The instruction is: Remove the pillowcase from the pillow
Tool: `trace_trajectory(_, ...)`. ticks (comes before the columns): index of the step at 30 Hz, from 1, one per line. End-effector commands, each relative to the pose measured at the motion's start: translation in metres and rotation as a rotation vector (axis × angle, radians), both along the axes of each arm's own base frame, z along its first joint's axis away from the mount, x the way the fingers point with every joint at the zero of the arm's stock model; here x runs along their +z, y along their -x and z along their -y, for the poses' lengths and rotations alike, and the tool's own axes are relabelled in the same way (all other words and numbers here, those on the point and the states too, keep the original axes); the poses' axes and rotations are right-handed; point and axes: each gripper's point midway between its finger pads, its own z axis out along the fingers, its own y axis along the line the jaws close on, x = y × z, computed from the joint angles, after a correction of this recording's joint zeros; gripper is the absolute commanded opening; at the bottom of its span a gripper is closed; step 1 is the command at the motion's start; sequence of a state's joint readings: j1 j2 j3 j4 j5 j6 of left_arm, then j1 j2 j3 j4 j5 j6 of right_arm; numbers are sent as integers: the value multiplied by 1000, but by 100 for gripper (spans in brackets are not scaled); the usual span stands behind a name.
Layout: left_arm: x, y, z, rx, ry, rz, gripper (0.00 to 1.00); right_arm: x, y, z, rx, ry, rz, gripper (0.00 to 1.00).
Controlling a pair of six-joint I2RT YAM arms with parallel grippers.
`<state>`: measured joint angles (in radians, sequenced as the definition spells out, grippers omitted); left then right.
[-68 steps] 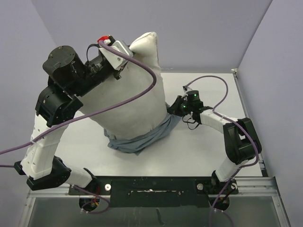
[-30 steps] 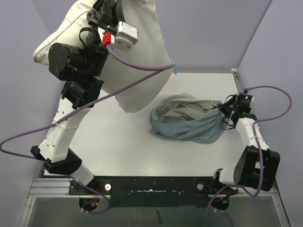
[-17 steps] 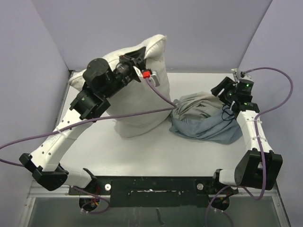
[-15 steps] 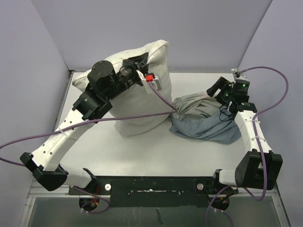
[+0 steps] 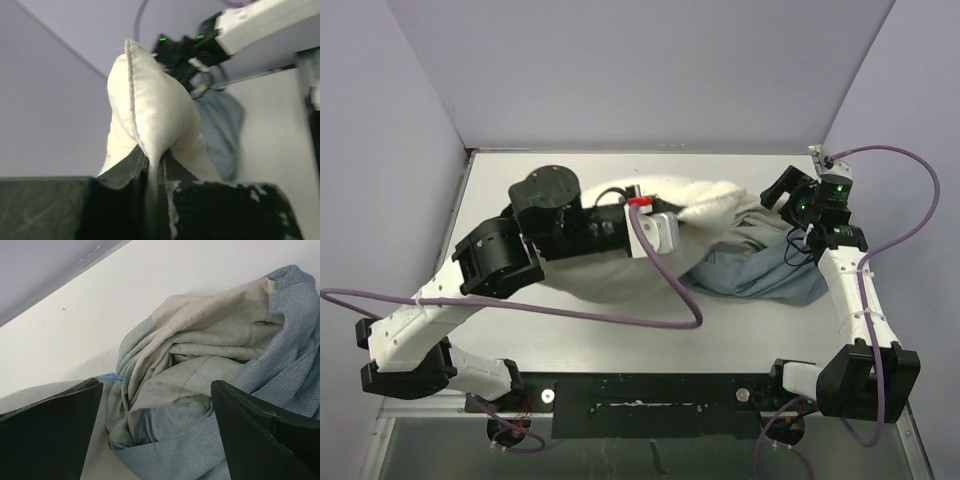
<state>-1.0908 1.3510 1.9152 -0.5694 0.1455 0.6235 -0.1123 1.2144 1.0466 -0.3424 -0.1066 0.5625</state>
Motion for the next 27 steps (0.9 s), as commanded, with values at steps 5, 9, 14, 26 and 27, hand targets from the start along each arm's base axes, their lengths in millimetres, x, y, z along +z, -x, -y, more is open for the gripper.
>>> trace_trajectory(5, -96, 54, 51, -184, -170, -417, 0, 29, 7, 6, -27, 27, 62, 98)
trace_trajectory(9, -141, 47, 84, -166, -203, -547, 0, 35, 14, 4, -34, 11, 75, 98)
trace_trajectory(14, -205, 53, 130, -141, -256, -727, 0, 38, 23, -5, -19, 0, 80, 98)
trace_trajectory(26, -295, -170, 86, 569, -160, -628, 8, 35, 29, 2, -23, 69, 56, 98)
trace_trajectory(27, -298, -181, 79, 586, -160, -626, 30, 33, 28, 2, -25, 71, 56, 98)
